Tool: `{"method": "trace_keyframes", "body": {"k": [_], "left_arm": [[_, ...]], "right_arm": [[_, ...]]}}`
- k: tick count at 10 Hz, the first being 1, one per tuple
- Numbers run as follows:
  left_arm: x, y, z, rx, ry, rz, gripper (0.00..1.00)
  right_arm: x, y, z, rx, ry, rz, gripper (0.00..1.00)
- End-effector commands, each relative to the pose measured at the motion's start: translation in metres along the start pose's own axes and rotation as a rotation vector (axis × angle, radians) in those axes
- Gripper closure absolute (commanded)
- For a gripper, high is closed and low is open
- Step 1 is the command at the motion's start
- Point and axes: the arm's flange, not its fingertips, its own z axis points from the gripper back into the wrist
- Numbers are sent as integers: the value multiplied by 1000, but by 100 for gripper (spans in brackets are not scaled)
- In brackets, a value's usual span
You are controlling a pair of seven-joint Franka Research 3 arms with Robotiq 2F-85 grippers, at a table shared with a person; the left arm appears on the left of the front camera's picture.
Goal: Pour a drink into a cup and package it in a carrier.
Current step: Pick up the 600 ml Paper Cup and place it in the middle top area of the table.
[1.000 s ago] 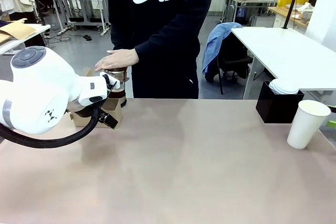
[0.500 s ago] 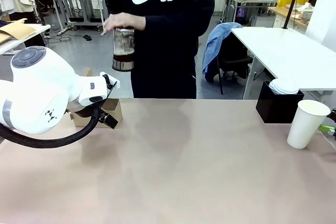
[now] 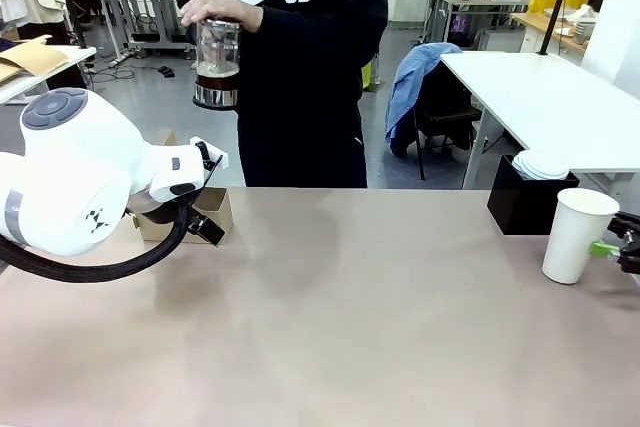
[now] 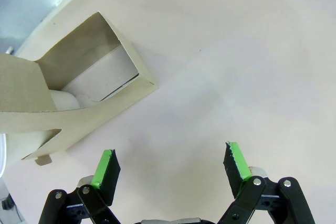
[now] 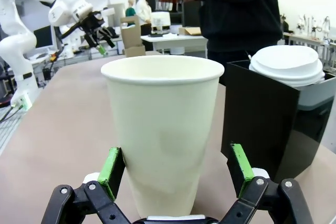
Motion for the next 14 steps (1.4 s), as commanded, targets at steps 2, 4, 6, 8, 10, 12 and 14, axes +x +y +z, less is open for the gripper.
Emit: {"method": "trace_keyframes", "body": {"k": [2,4,6,8,10,12,14], "left_arm": [[0,0,0,-1,0,1,0],[0,0,0,-1,0,1,0],[0,0,0,-1,0,1,0],[0,0,0,-1,0,1,0],[0,0,0,-1,0,1,0],[0,0,0,-1,0,1,0],[0,0,0,-1,0,1,0]], "right_arm": [[5,16,-14,58,-3,15,0],[5,23,-29,78,-8,0,0],[4,25,-42,94,-9,-11,0],[1,25,-50,101,-8,-17,0],[-1,23,-57,111,-1,-21,0],[-1,21,-57,99,3,-15,16],[-2,20,-53,117,-13,-32,20]]}}
